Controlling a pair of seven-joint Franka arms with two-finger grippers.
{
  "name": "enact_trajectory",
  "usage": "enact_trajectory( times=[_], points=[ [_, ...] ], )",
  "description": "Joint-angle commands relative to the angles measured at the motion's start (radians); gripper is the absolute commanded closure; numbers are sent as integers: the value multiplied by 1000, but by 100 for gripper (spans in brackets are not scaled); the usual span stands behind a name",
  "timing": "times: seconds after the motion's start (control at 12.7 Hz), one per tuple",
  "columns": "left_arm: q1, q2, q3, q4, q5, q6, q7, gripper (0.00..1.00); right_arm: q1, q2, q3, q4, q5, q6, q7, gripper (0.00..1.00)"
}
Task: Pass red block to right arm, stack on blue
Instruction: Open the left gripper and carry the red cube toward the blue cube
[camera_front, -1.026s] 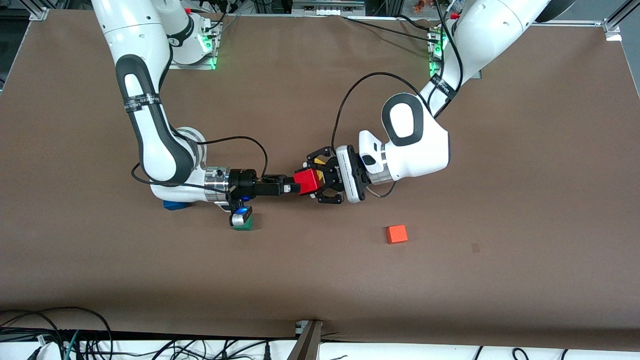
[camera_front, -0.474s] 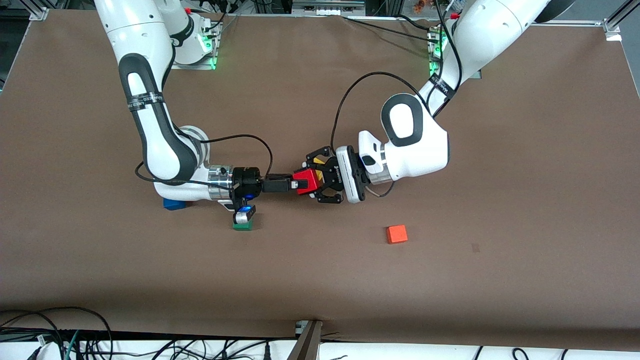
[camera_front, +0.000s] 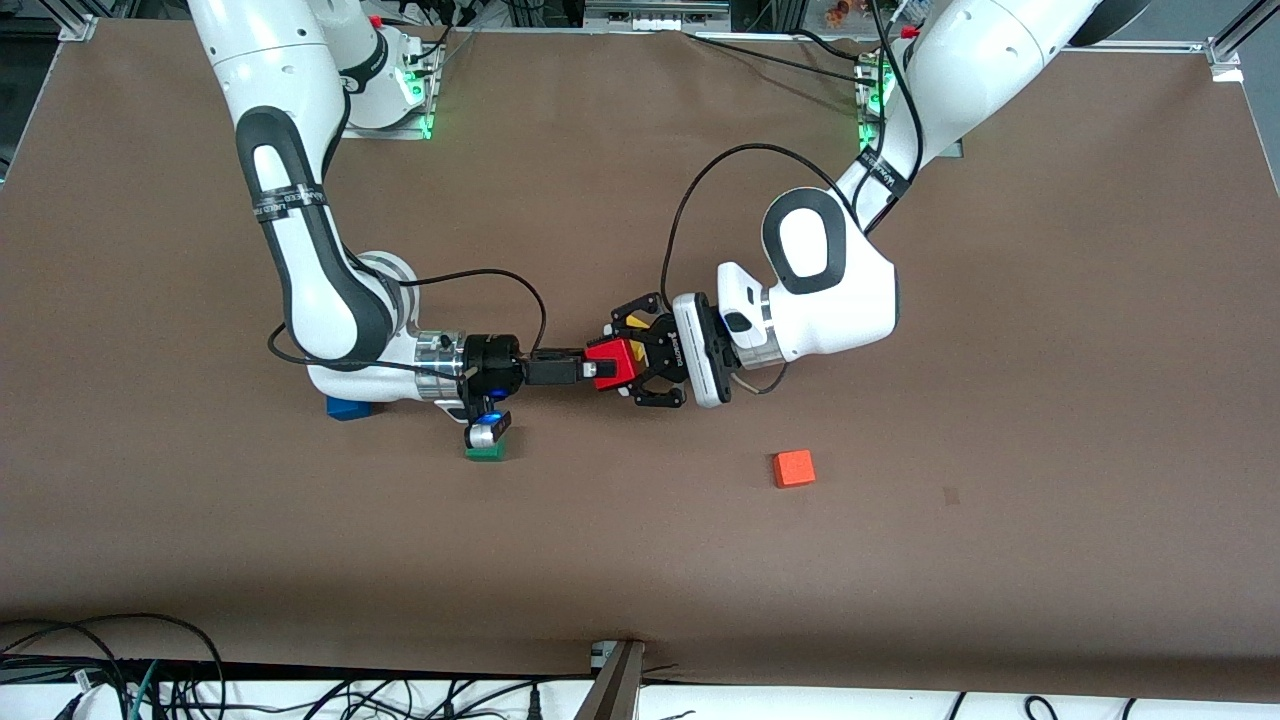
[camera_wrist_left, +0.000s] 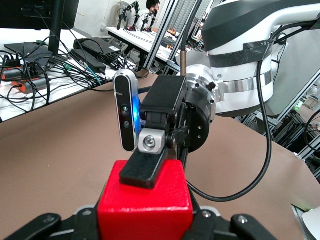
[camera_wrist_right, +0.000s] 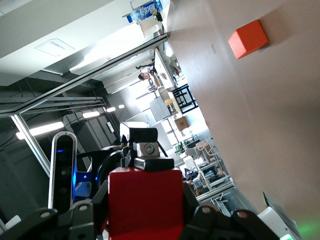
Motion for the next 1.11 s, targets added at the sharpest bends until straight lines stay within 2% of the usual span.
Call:
enact_trajectory(
  times=[0.0, 0.16, 0.32, 0.55, 0.71, 0.87, 1.03],
  points=[
    [-8, -1, -3, 20, -26, 7, 31, 0, -7, -13, -16, -11, -26, -5, -24, 74],
    [-8, -1, -3, 19, -26, 6, 31, 0, -13, -21, -64, 4, -81, -8, -18, 77],
    [-2, -15, -3, 14, -26, 3, 26, 0, -13, -30, -126, 16, -206, -20, -18, 77],
    [38, -53, -3, -4, -26, -57, 7, 0, -25, -30, -233, 85, -498, -61, -21, 77],
    [84, -78, 1, -9, -1, -155, -27, 0, -45, -32, -266, 108, -706, -64, -35, 77],
    [147, -92, 2, -10, 31, -274, -32, 0, -42, -35, -308, 108, -959, -45, -75, 77],
    [202, -109, 8, -7, 103, -397, -108, 0, -39, -44, -316, 104, -1200, 18, -75, 77]
  ],
)
